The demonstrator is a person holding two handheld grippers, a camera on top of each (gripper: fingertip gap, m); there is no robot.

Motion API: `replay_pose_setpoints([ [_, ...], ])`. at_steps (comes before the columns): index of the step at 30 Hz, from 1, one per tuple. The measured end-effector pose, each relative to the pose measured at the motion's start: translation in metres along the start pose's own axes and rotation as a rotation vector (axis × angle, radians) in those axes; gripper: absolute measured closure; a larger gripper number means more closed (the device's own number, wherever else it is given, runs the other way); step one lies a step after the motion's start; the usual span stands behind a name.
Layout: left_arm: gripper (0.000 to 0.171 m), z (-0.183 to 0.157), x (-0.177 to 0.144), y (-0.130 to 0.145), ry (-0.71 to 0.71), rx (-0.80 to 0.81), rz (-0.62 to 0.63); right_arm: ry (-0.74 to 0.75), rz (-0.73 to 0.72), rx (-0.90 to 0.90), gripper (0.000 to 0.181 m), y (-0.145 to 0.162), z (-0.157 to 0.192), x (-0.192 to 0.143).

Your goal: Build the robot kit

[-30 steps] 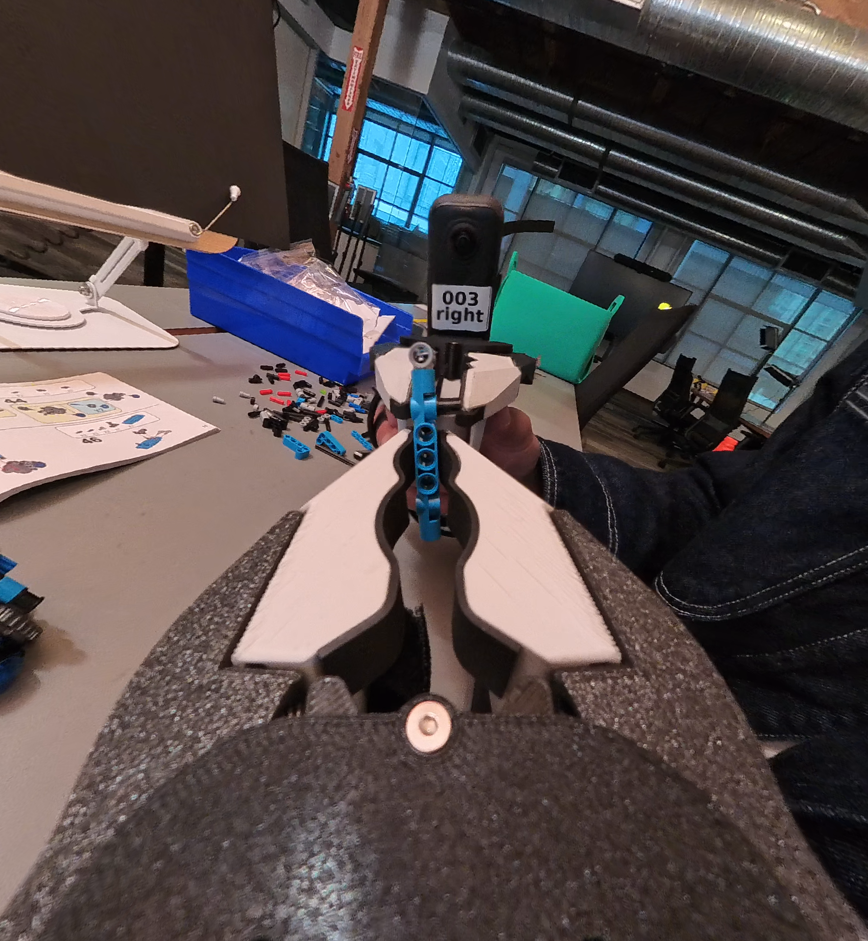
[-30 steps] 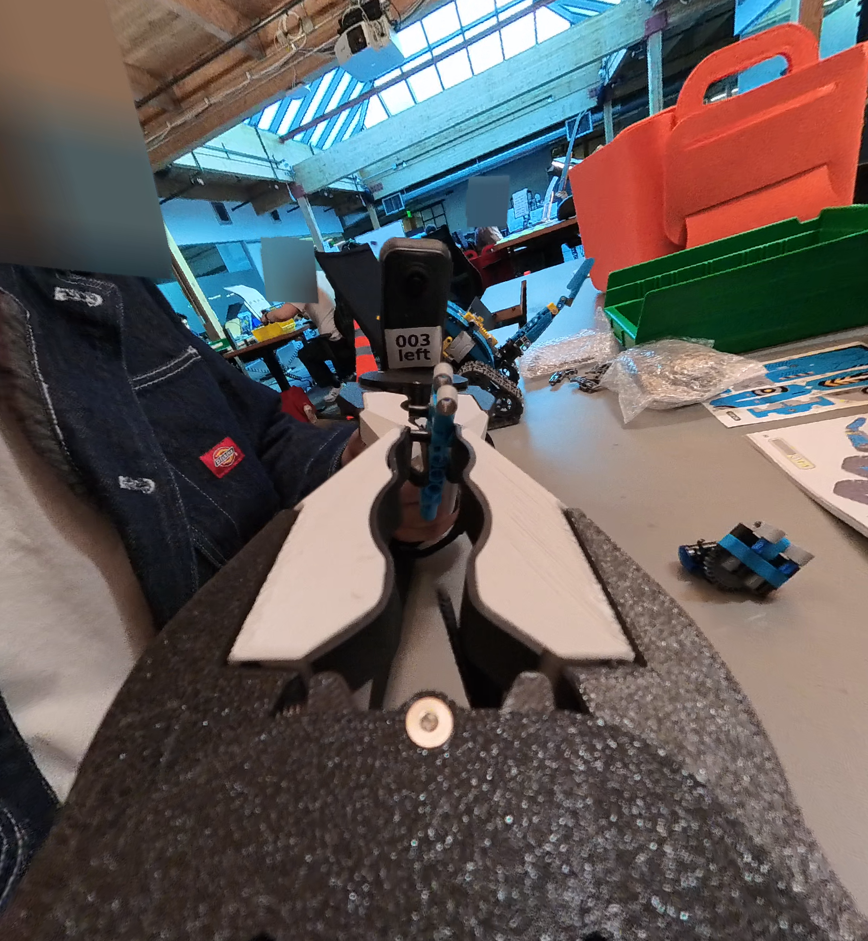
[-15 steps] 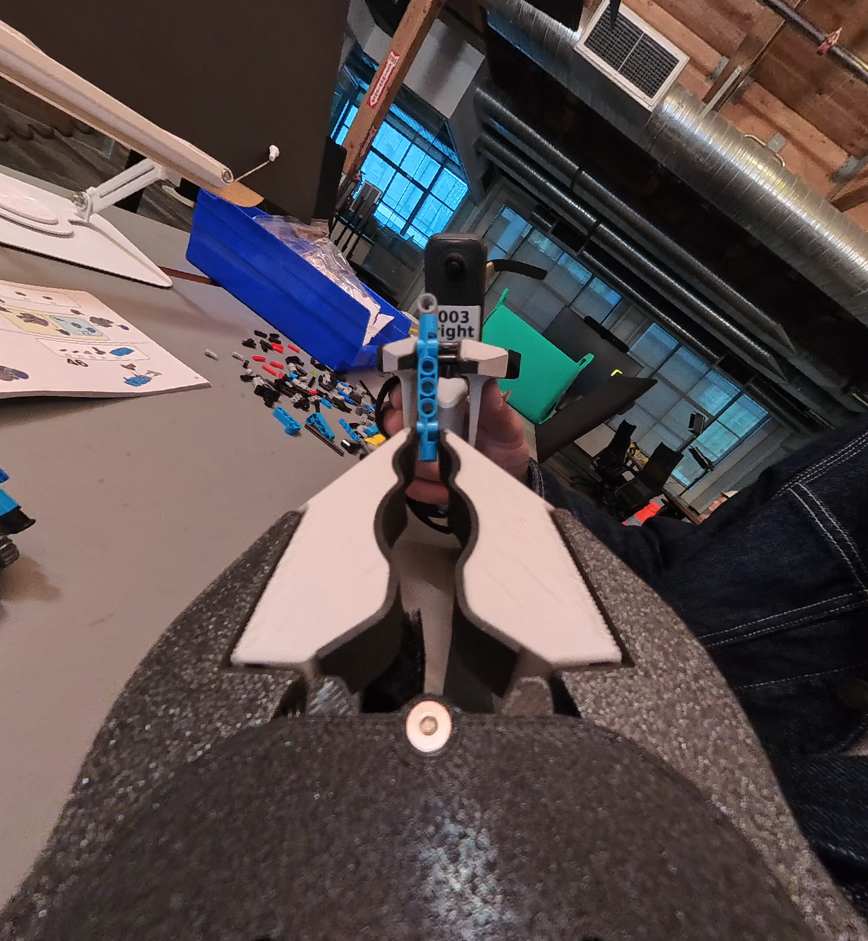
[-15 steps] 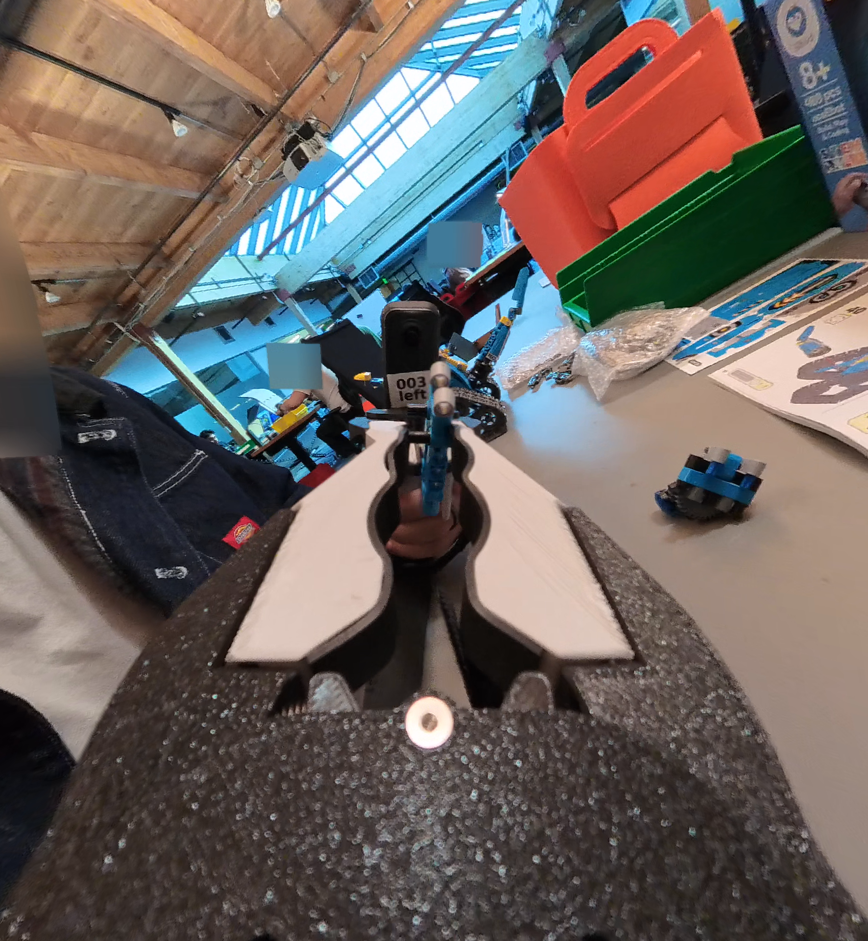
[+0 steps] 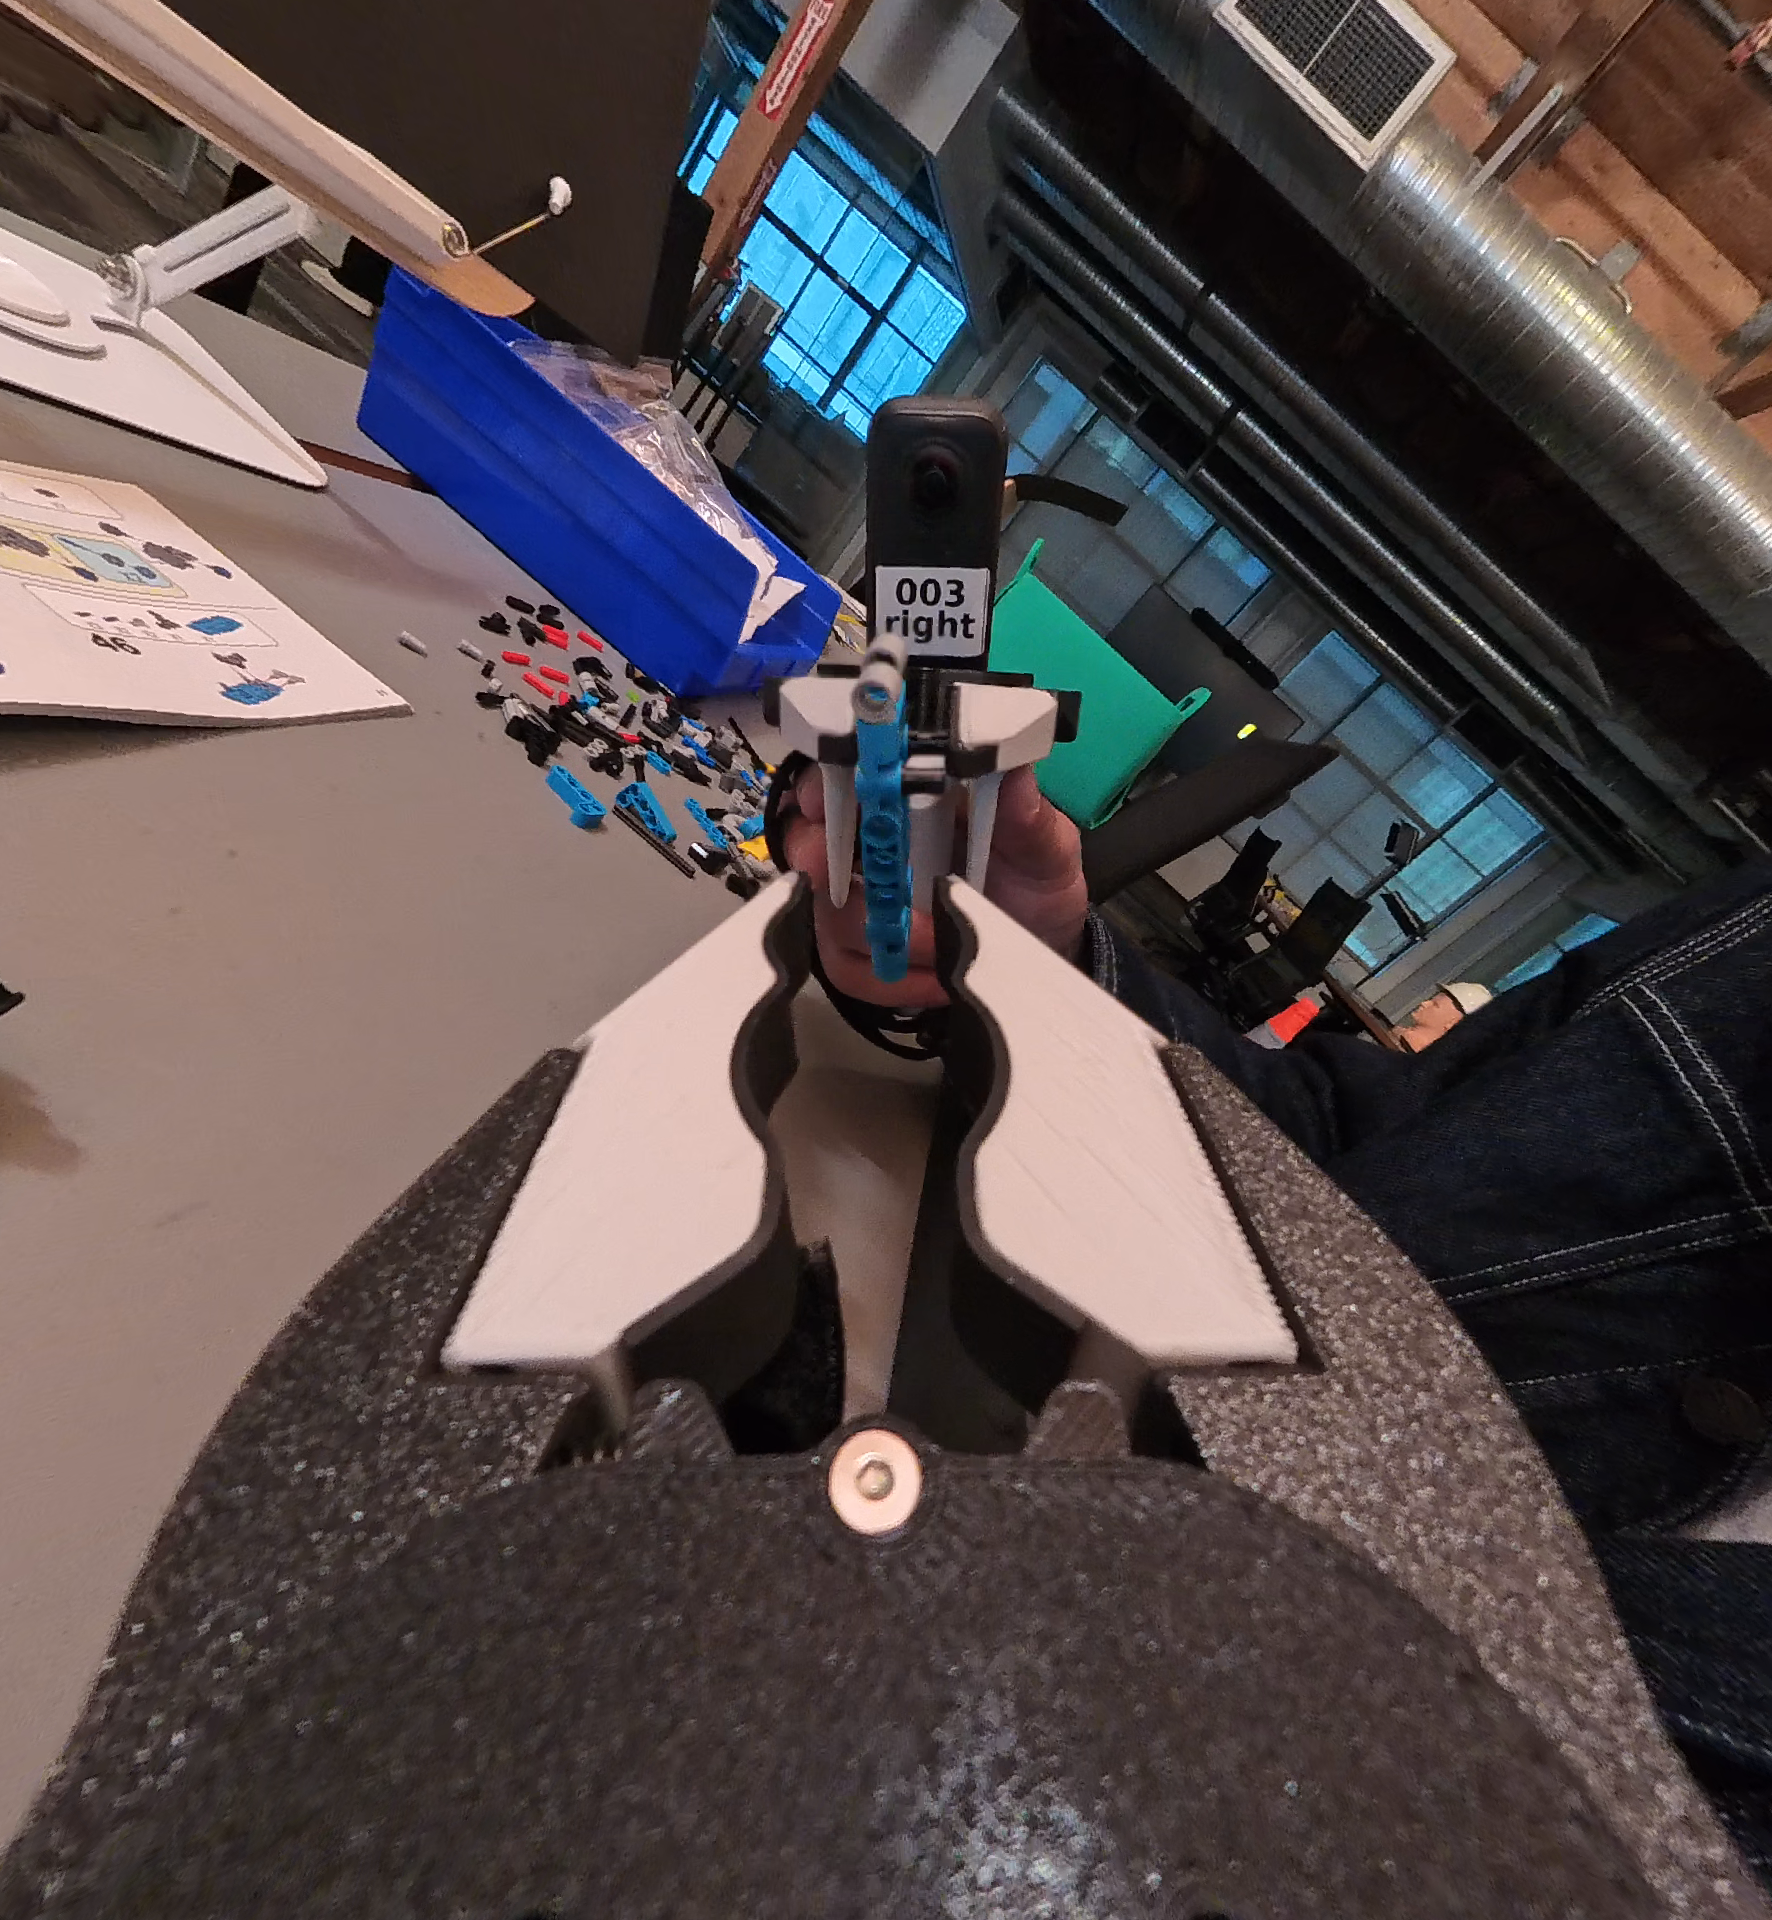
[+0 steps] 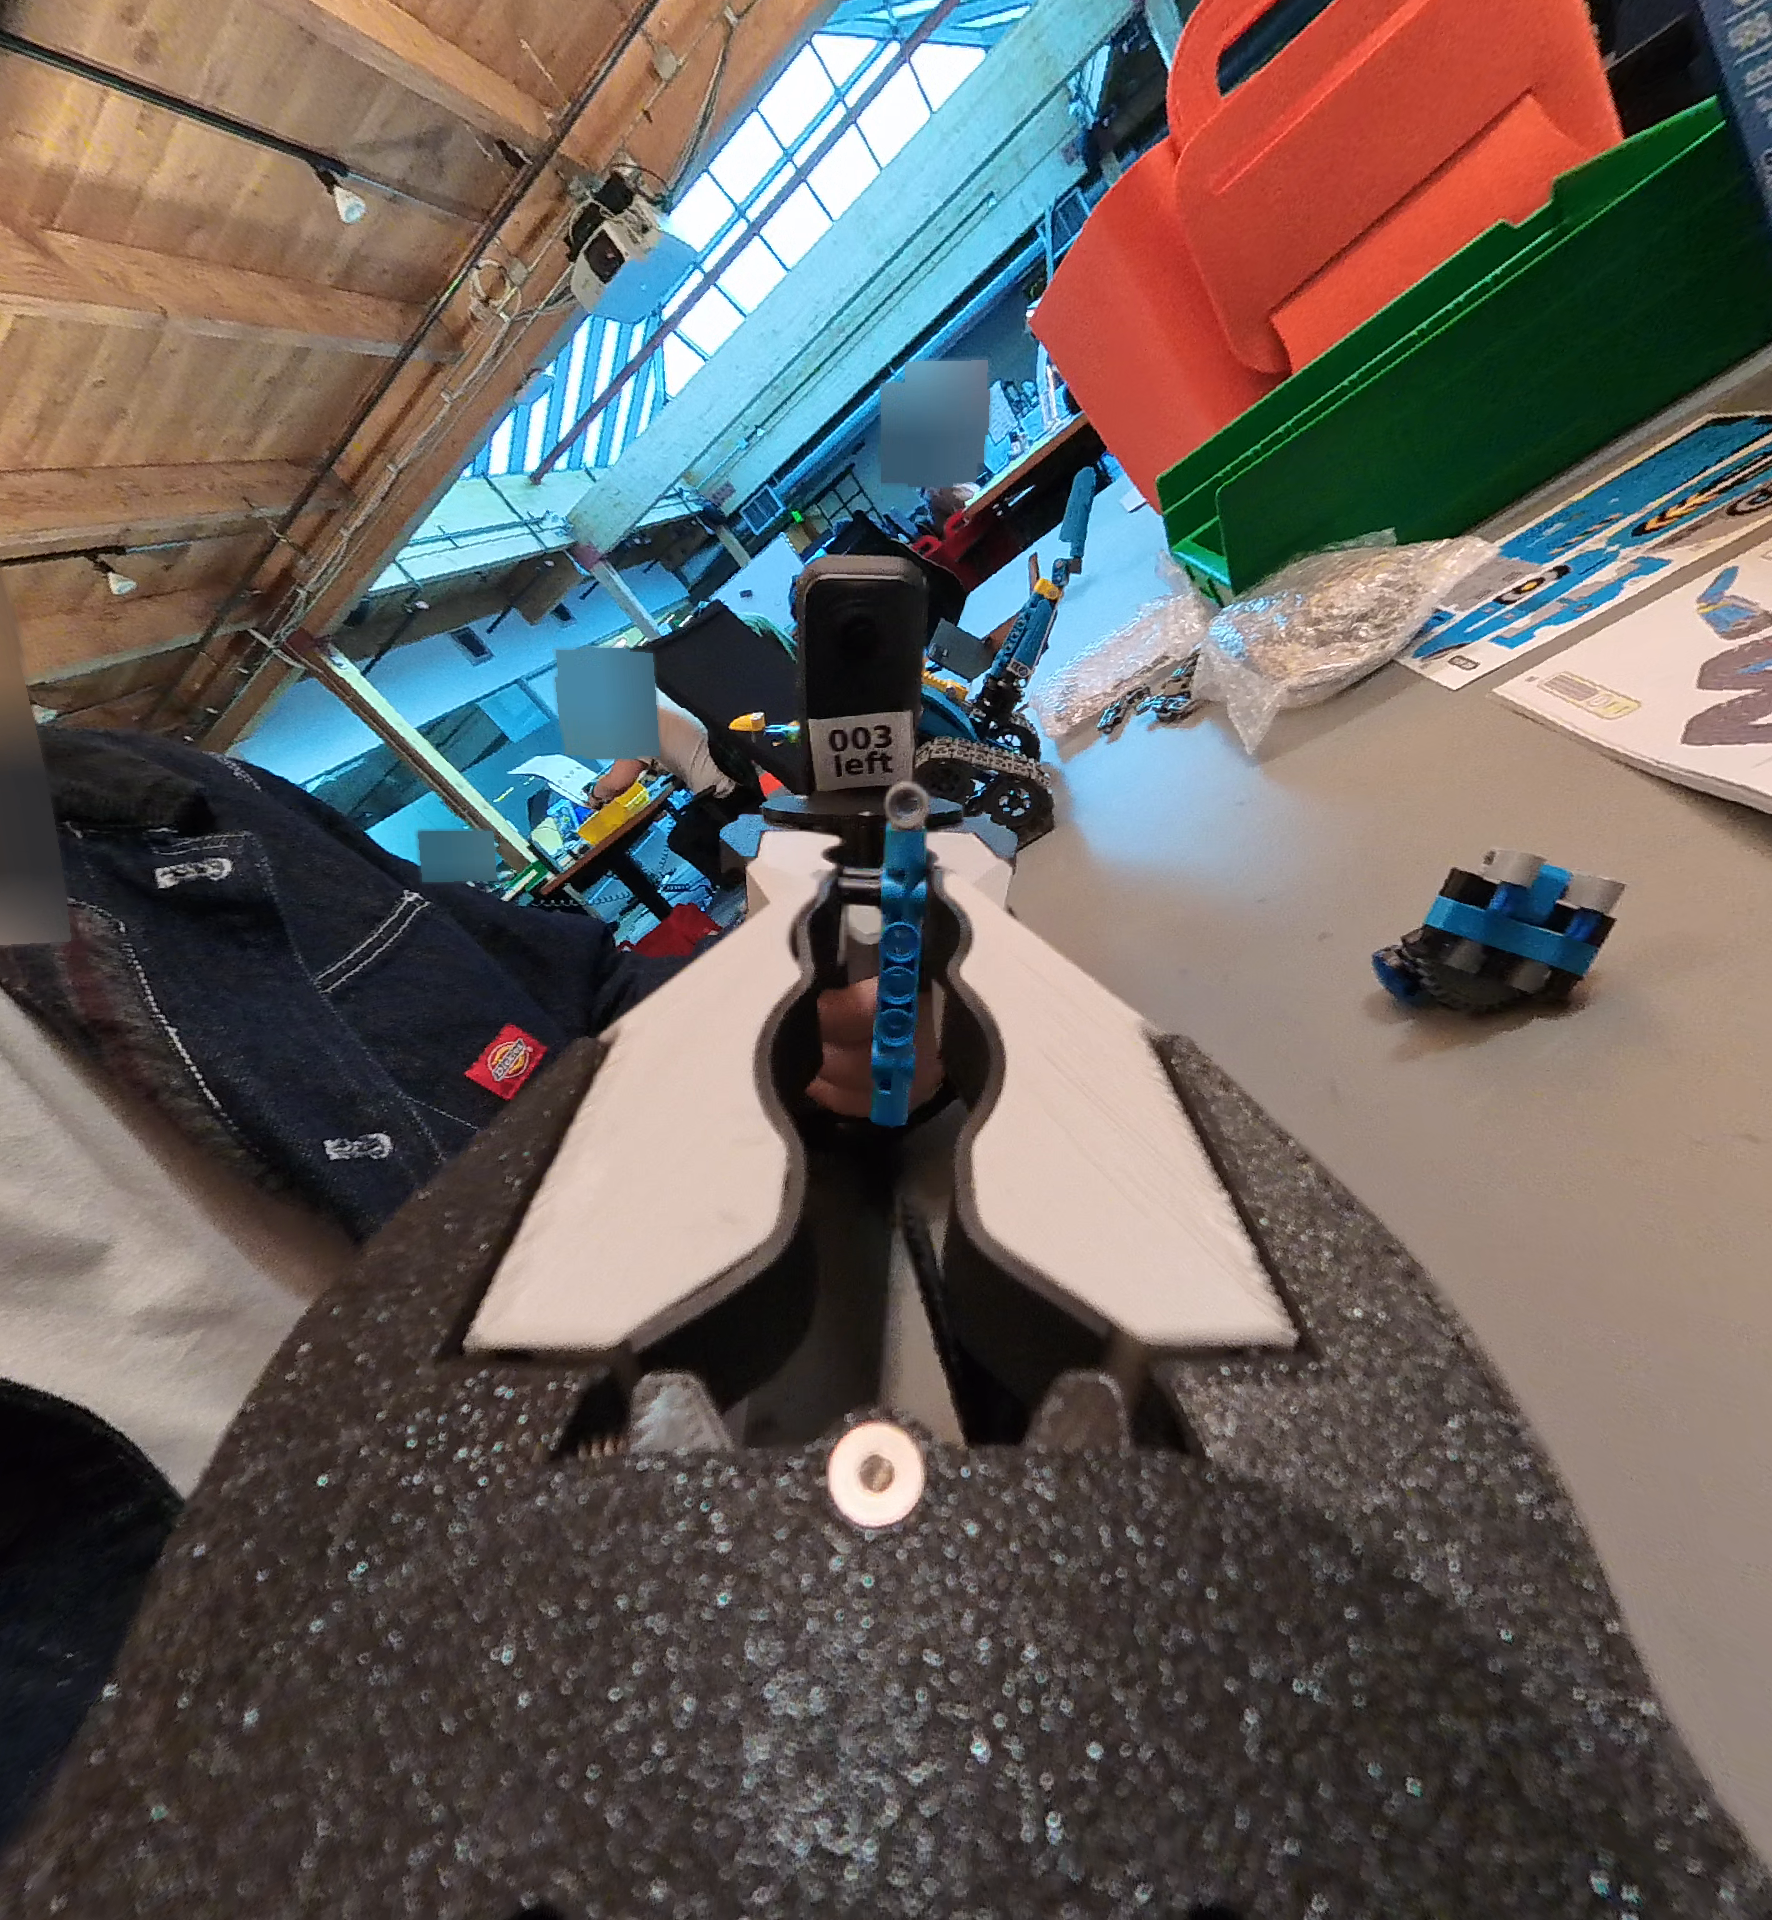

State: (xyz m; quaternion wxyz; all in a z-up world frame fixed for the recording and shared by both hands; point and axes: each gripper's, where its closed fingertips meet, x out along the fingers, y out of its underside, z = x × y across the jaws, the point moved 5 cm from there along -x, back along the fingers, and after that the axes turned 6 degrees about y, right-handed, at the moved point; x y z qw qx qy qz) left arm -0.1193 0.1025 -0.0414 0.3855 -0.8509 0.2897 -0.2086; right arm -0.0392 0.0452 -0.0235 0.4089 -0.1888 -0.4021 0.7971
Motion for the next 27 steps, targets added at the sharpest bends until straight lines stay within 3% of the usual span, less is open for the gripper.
replay_pose_setpoints([
  [2, 0.163, -0.002, 0.002, 0.001, 0.007, 0.011, 0.009, -0.007, 0.02, -0.011, 0.166, 0.003, 0.002, 0.003],
  [6, 0.164, -0.006, 0.009, 0.008, -0.003, 0.065, 0.055, -0.036, 0.029, -0.01, 0.166, 0.006, 0.006, 0.011],
  [9, 0.164, -0.002, 0.007, 0.007, -0.002, 0.016, 0.041, -0.029, 0.025, -0.035, 0.16, 0.006, 0.007, 0.014],
  [12, 0.165, 0.013, -0.008, -0.006, -0.011, -0.121, -0.091, 0.142, -0.038, -0.263, 0.136, -0.008, 0.006, 0.004],
  [15, 0.165, 0.025, -0.022, -0.014, 0.039, -0.295, -0.224, 0.407, 0.011, -0.628, 0.135, -0.007, 0.005, -0.001],
  [19, 0.164, 0.024, -0.019, -0.011, 0.087, -0.343, -0.218, 0.554, 0.132, -0.828, 0.125, 0.009, -0.002, 0.015],
  [27, 0.164, 0.013, -0.005, 0.004, 0.122, -0.318, -0.045, 0.482, 0.194, -0.914, 0.157, 0.016, 0.007, 0.009],
])
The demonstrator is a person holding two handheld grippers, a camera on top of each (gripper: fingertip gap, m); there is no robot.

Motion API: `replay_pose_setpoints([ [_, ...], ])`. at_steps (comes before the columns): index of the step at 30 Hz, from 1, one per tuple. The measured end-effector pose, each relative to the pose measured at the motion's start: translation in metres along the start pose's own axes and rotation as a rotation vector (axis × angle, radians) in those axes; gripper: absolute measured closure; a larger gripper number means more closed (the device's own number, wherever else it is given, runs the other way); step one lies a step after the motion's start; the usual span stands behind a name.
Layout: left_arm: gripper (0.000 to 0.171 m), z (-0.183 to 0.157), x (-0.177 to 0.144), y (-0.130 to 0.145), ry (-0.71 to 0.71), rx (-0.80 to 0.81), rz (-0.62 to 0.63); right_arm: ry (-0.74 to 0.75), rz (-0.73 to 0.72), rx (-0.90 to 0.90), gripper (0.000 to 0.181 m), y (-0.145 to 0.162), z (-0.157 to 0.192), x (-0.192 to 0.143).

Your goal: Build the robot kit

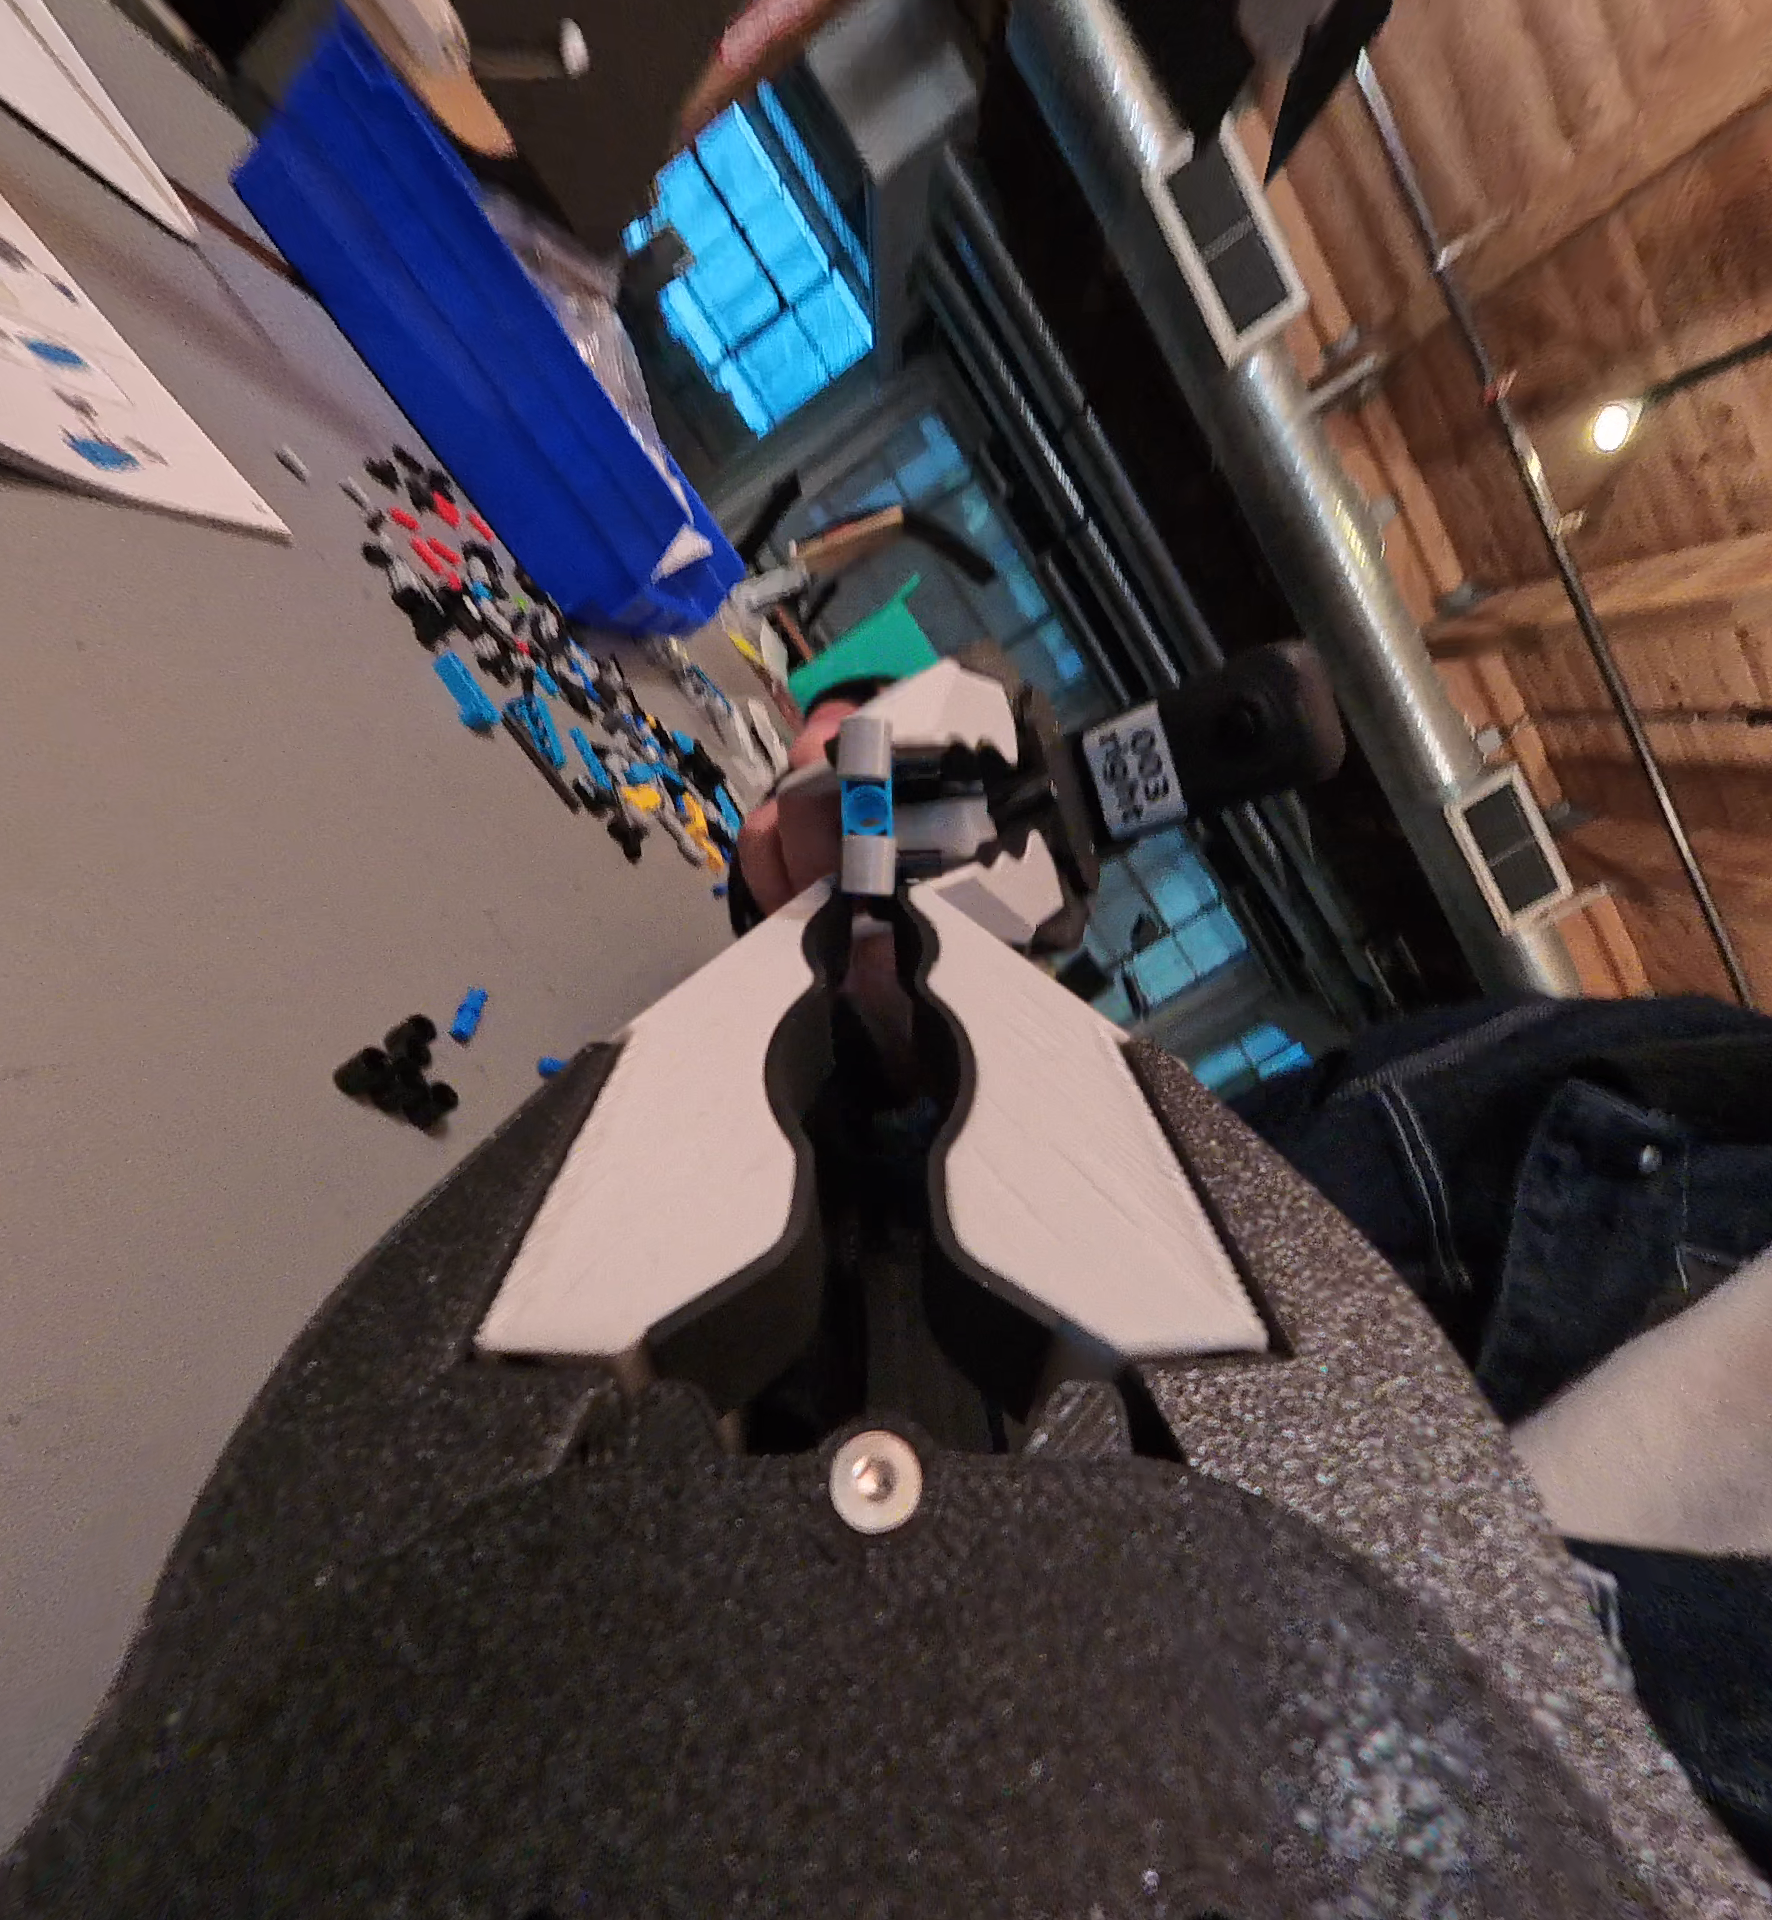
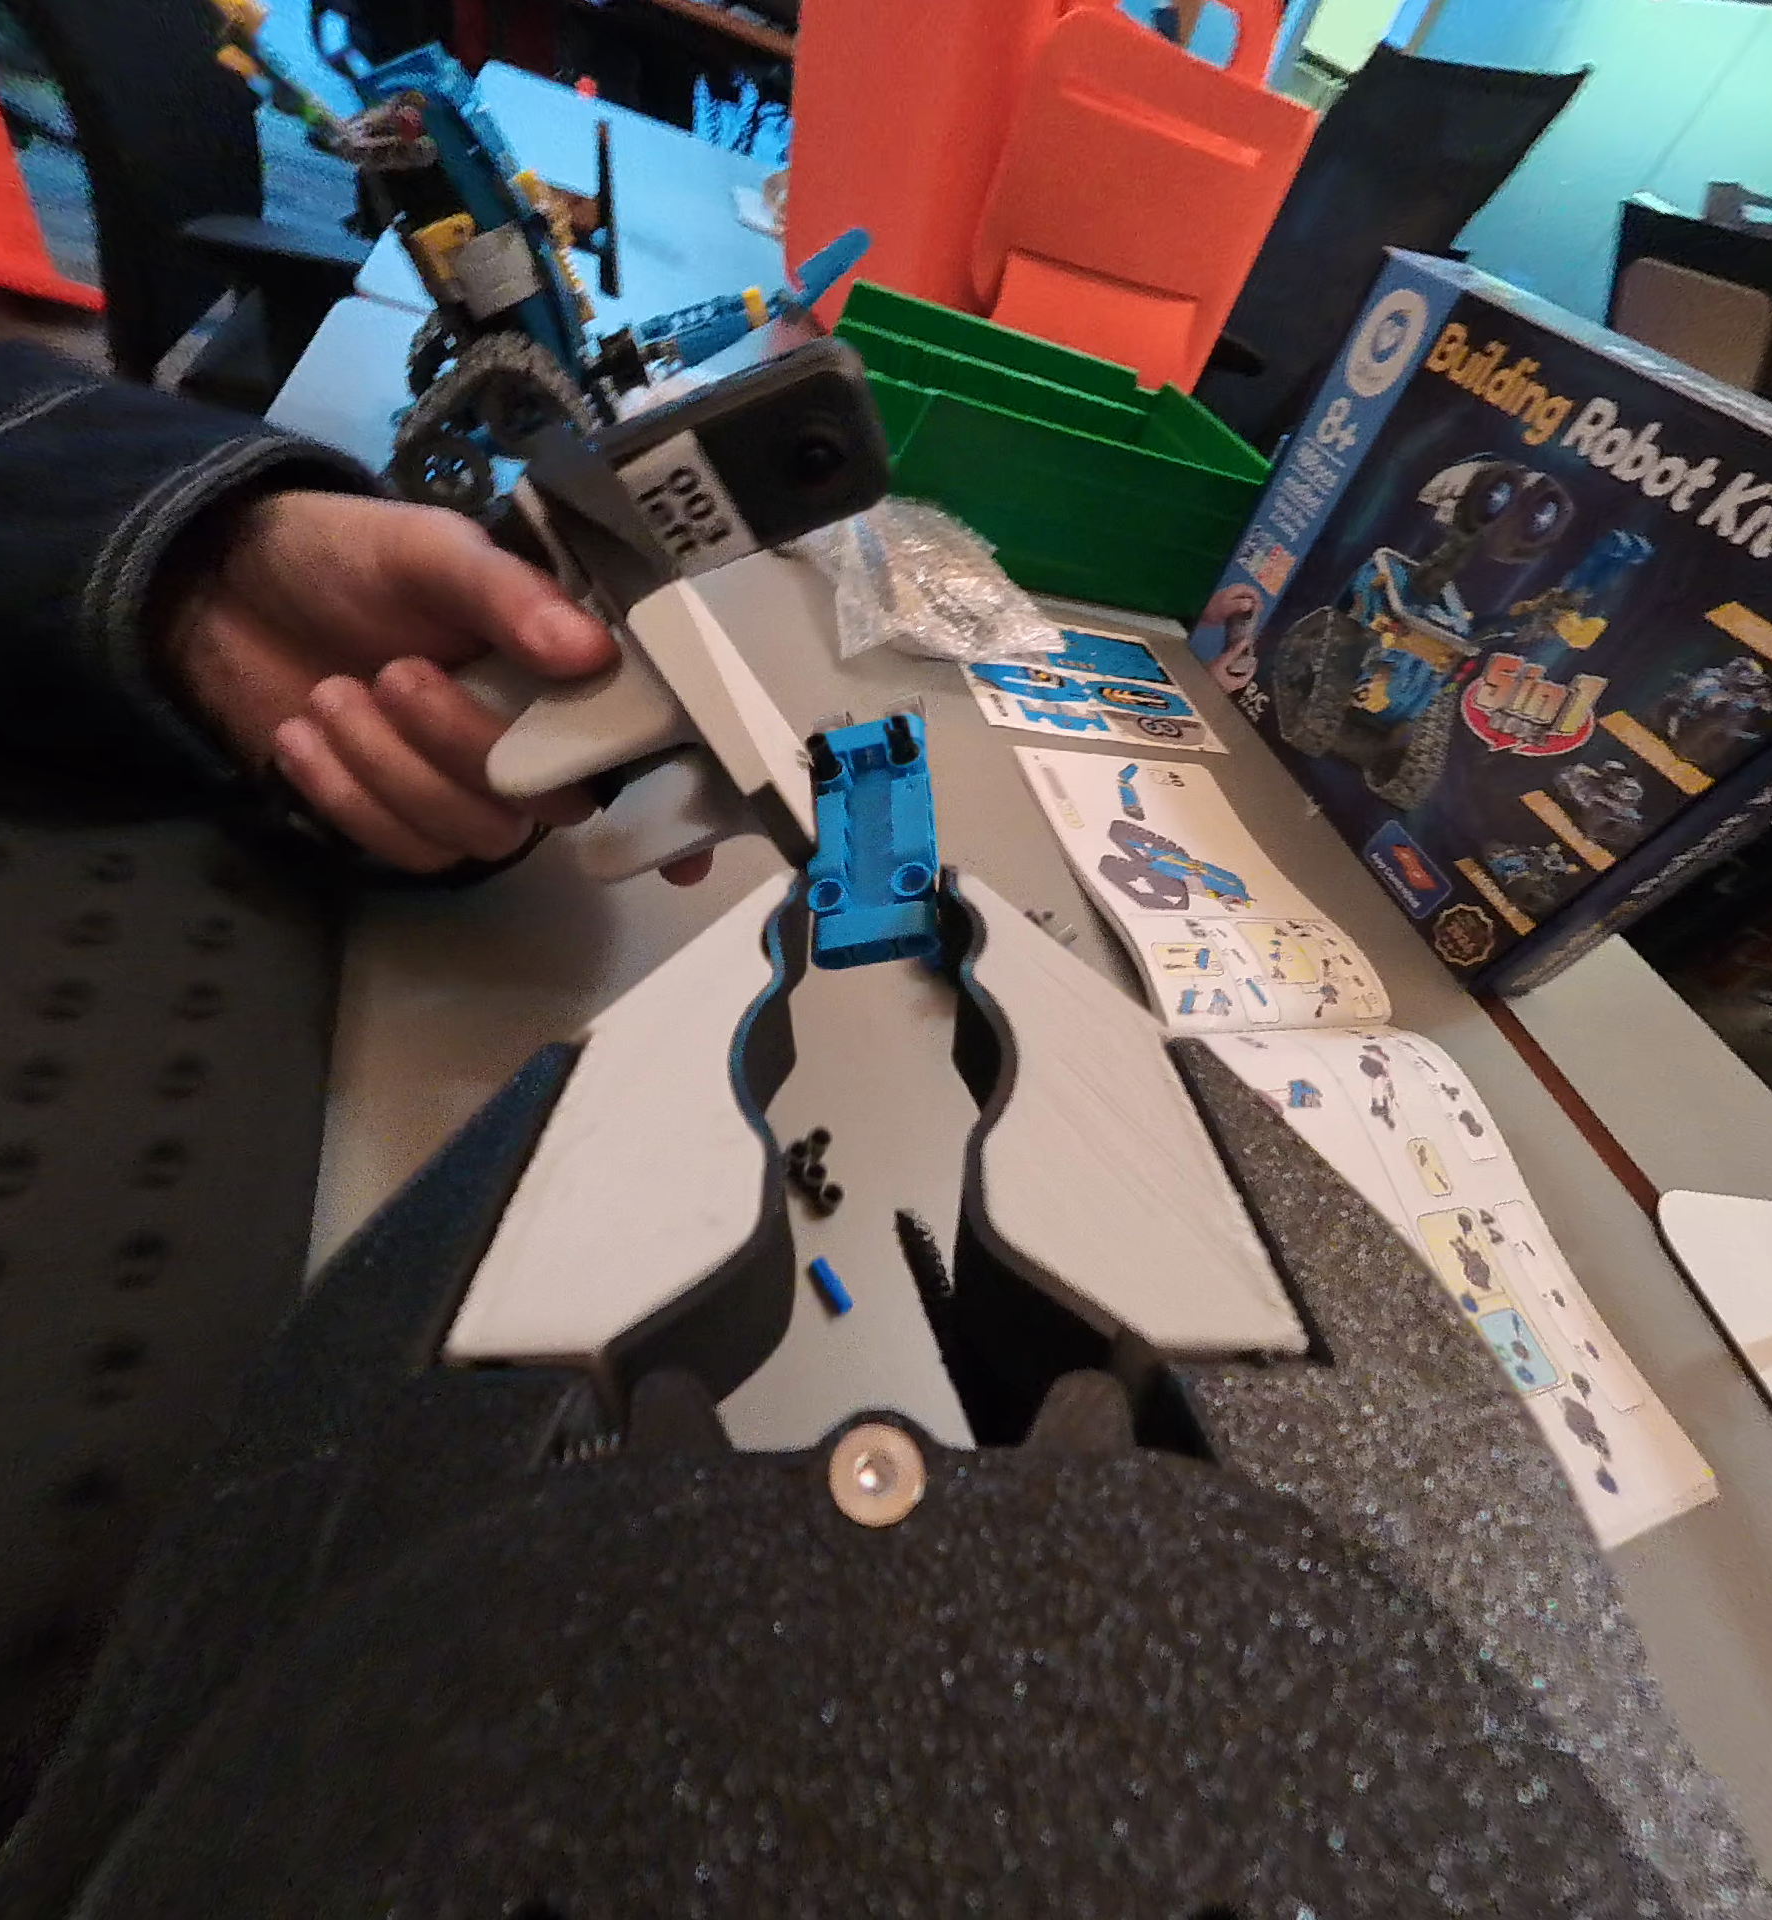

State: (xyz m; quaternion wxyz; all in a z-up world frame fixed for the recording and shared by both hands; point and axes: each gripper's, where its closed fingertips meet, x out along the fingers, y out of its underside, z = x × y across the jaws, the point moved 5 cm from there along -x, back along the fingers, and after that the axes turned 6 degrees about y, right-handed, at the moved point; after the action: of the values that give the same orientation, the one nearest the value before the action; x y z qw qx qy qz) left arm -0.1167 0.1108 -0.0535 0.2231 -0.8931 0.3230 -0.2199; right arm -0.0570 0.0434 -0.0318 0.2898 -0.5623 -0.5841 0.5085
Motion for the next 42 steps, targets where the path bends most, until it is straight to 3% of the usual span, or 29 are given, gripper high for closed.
replay_pose_setpoints([
  [1, 0.164, 0.0, 0.002, 0.005, 0.004, -0.004, 0.059, -0.027, 0.008, 0.004, 0.157, 0.001, 0.0, -0.004],
  [3, 0.125, 0.003, -0.002, 0.009, -0.03, 0.004, 0.164, -0.076, 0.025, 0.046, 0.157, 0.007, -0.001, -0.009],
  [5, 0.115, 0.007, -0.014, 0.0, -0.111, 0.098, 0.192, -0.146, 0.061, 0.064, 0.157, 0.015, 0.004, -0.011],
  [8, 0.121, -0.001, -0.026, 0.001, -0.043, 0.115, 0.304, -0.337, 0.106, 0.024, 0.157, 0.022, 0.032, -0.01],
  [9, 0.131, -0.001, -0.028, 0.003, -0.042, 0.125, 0.343, -0.388, 0.122, -0.005, 0.157, 0.024, 0.043, -0.008],
  [11, 0.136, -0.005, -0.026, 0.012, -0.006, 0.123, 0.423, -0.436, 0.118, -0.066, 0.157, 0.022, 0.06, -0.003],
  [15, 0.14, -0.001, -0.021, 0.034, 0.005, 0.08, 0.545, -0.396, 0.109, -0.16, 0.157, 0.019, 0.07, 0.005],
  [20, 0.164, 0.004, -0.021, 0.036, -0.025, 0.063, 0.546, -0.364, 0.127, -0.183, 0.157, 0.023, 0.064, 0.004],
  [26, 0.165, 0.005, -0.024, 0.04, -0.044, 0.092, 0.576, -0.338, 0.156, -0.195, 0.154, 0.028, 0.058, 0.002],
  [30, 0.165, 0.006, -0.021, 0.045, -0.057, 0.135, 0.611, -0.329, 0.15, -0.159, 0.163, 0.026, 0.05, -0.003],
  [34, 0.165, 0.011, -0.022, 0.036, -0.116, 0.173, 0.548, -0.267, 0.153, -0.143, 0.166, 0.029, 0.041, -0.001],
  [36, 0.164, 0.016, -0.026, 0.024, -0.184, 0.219, 0.474, -0.173, 0.248, -0.091, 0.166, 0.042, 0.022, -0.003],
  [39, 0.164, 0.01, -0.033, 0.003, -0.274, 0.338, 0.31, -0.047, 0.439, 0.171, 0.156, 0.072, -0.006, -0.015],
  [42, 0.164, 0.013, -0.04, -0.006, -0.392, 0.366, 0.164, 0.041, 0.478, 0.343, 0.155, 0.085, 0.005, -0.033],
])
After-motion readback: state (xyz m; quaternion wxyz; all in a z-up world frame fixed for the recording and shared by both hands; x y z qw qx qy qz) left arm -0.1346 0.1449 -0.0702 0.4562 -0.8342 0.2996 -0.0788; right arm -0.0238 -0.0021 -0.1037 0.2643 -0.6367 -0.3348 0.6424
